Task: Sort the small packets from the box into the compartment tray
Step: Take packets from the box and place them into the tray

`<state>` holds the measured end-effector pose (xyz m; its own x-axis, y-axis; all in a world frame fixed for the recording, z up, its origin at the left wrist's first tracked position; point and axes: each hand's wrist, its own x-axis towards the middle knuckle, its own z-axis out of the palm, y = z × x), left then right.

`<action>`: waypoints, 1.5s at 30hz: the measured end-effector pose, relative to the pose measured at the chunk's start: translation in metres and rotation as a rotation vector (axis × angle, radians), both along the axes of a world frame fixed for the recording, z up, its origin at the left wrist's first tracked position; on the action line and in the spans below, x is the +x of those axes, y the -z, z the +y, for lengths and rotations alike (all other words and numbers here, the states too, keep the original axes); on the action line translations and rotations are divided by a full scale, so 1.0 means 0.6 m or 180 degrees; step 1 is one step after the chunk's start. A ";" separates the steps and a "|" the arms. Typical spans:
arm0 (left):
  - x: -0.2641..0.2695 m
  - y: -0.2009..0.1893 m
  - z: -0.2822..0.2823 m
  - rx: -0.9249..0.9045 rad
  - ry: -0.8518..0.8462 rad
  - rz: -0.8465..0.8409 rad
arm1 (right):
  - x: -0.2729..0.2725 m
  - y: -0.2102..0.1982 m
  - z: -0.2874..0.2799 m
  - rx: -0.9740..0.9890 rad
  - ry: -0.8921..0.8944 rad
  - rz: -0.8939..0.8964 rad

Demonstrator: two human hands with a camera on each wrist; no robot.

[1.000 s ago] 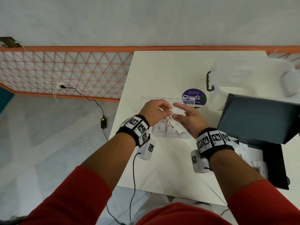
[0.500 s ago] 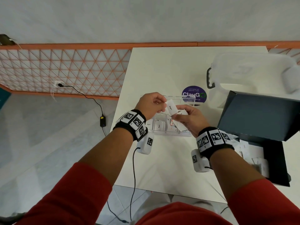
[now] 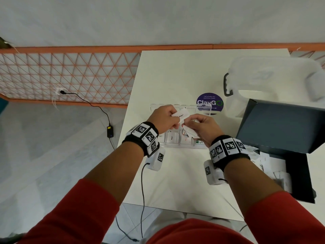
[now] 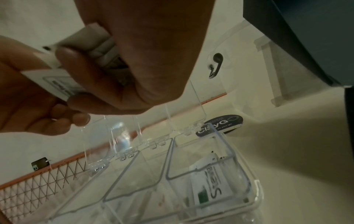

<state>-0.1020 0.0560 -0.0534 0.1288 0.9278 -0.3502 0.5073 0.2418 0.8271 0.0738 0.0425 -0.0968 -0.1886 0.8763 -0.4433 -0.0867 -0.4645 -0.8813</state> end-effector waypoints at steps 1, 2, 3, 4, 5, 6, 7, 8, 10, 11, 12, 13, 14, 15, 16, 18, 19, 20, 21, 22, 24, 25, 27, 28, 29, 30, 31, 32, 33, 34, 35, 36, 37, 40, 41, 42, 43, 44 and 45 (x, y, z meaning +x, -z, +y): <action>-0.004 0.001 0.001 -0.0073 0.0105 0.0101 | 0.000 -0.001 0.002 -0.0016 -0.0004 -0.0037; -0.008 0.003 0.001 -0.0170 0.0196 0.0180 | -0.001 -0.002 0.004 -0.0031 -0.0019 -0.0078; -0.012 0.005 0.002 -0.0271 0.0274 0.0262 | -0.001 -0.003 0.006 -0.0042 -0.0045 -0.0124; -0.016 0.008 0.002 -0.0349 0.0345 0.0356 | -0.002 -0.003 0.007 -0.0048 -0.0081 -0.0185; -0.018 0.010 0.002 -0.0372 0.0397 0.0434 | -0.003 -0.002 0.008 -0.0061 -0.0114 -0.0248; -0.020 0.011 0.002 -0.0297 0.0404 0.0453 | -0.004 -0.001 0.009 -0.0084 -0.0147 -0.0303; -0.021 0.011 0.002 -0.0135 0.0360 0.0416 | -0.004 0.000 0.009 -0.0110 -0.0177 -0.0356; -0.022 0.010 0.001 0.0073 0.0286 0.0365 | -0.005 0.000 0.009 -0.0126 -0.0206 -0.0421; -0.024 0.009 0.002 0.0382 0.0187 0.0296 | -0.005 0.000 0.010 -0.0129 -0.0252 -0.0522; -0.024 0.010 0.004 0.0435 0.0180 0.0286 | -0.005 0.000 0.010 -0.0121 -0.0281 -0.0557; -0.025 0.012 0.005 0.0457 0.0194 0.0308 | -0.003 0.000 0.011 -0.0115 -0.0309 -0.0591; -0.027 0.015 0.006 0.0471 0.0216 0.0370 | -0.001 0.000 0.012 -0.0119 -0.0312 -0.0614; -0.030 0.019 0.008 0.0470 0.0245 0.0464 | 0.002 0.001 0.012 -0.0135 -0.0278 -0.0619; -0.033 0.023 0.008 0.0457 0.0300 0.0594 | 0.006 0.001 0.012 -0.0161 -0.0227 -0.0618; -0.037 0.029 0.009 0.0447 0.0393 0.0756 | 0.012 0.003 0.011 -0.0190 -0.0170 -0.0615; -0.041 0.041 0.008 0.0438 0.0656 0.1130 | 0.022 0.007 0.009 -0.0238 -0.0070 -0.0576; -0.042 0.048 0.006 0.0415 0.0805 0.1319 | 0.027 0.010 0.007 -0.0250 -0.0035 -0.0564; -0.041 0.055 0.005 0.0380 0.0947 0.1486 | 0.030 0.012 0.006 -0.0255 -0.0006 -0.0576; -0.039 0.061 0.003 0.0339 0.1065 0.1617 | 0.033 0.014 0.005 -0.0256 0.0020 -0.0599; -0.036 0.066 0.002 0.0304 0.1154 0.1720 | 0.035 0.016 0.004 -0.0256 0.0045 -0.0616; -0.028 0.072 0.000 0.0243 0.1268 0.1884 | 0.038 0.018 0.003 -0.0254 0.0094 -0.0608; -0.023 0.075 0.000 0.0222 0.1276 0.1925 | 0.039 0.018 0.002 -0.0257 0.0114 -0.0603; -0.017 0.078 0.000 0.0225 0.1162 0.1889 | 0.041 0.016 0.001 -0.0263 0.0142 -0.0617; -0.014 0.079 0.000 0.0252 0.1061 0.1830 | 0.042 0.014 0.000 -0.0256 0.0162 -0.0625; -0.013 0.080 -0.001 0.0284 0.0992 0.1794 | 0.042 0.013 -0.001 -0.0248 0.0187 -0.0623; -0.011 0.082 -0.002 0.0297 0.0988 0.1809 | 0.043 0.011 -0.001 -0.0245 0.0209 -0.0608; -0.009 0.083 -0.004 0.0272 0.1070 0.1890 | 0.043 0.008 -0.002 -0.0248 0.0224 -0.0584; -0.008 0.085 -0.005 0.0230 0.1212 0.2019 | 0.044 0.007 -0.004 -0.0249 0.0229 -0.0563; -0.006 0.087 -0.006 0.0207 0.1358 0.2174 | 0.044 0.005 -0.006 -0.0245 0.0228 -0.0547; -0.006 0.089 -0.008 0.0232 0.1471 0.2318 | 0.044 0.003 -0.008 -0.0245 0.0233 -0.0535; -0.005 0.090 -0.010 0.0282 0.1552 0.2444 | 0.045 0.002 -0.010 -0.0243 0.0251 -0.0524; -0.005 0.092 -0.012 0.0360 0.1607 0.2526 | 0.046 0.001 -0.011 -0.0238 0.0270 -0.0512; -0.006 0.093 -0.015 0.0418 0.1669 0.2575 | 0.046 -0.001 -0.013 -0.0239 0.0276 -0.0494; -0.007 0.097 -0.025 0.0426 0.2036 0.2767 | 0.047 -0.006 -0.018 -0.0362 0.0201 -0.0282; -0.007 0.096 -0.028 0.0401 0.2144 0.2861 | 0.048 -0.008 -0.019 -0.0420 0.0175 -0.0142; -0.006 0.095 -0.030 0.0393 0.2187 0.2913 | 0.049 -0.009 -0.021 -0.0483 0.0165 0.0015; -0.004 0.092 -0.030 0.0392 0.2159 0.2905 | 0.050 -0.011 -0.022 -0.0548 0.0166 0.0171; -0.004 0.089 -0.030 0.0420 0.2060 0.2839 | 0.051 -0.011 -0.024 -0.0596 0.0165 0.0300; -0.004 0.085 -0.030 0.0471 0.1870 0.2692 | 0.051 -0.010 -0.026 -0.0618 0.0153 0.0391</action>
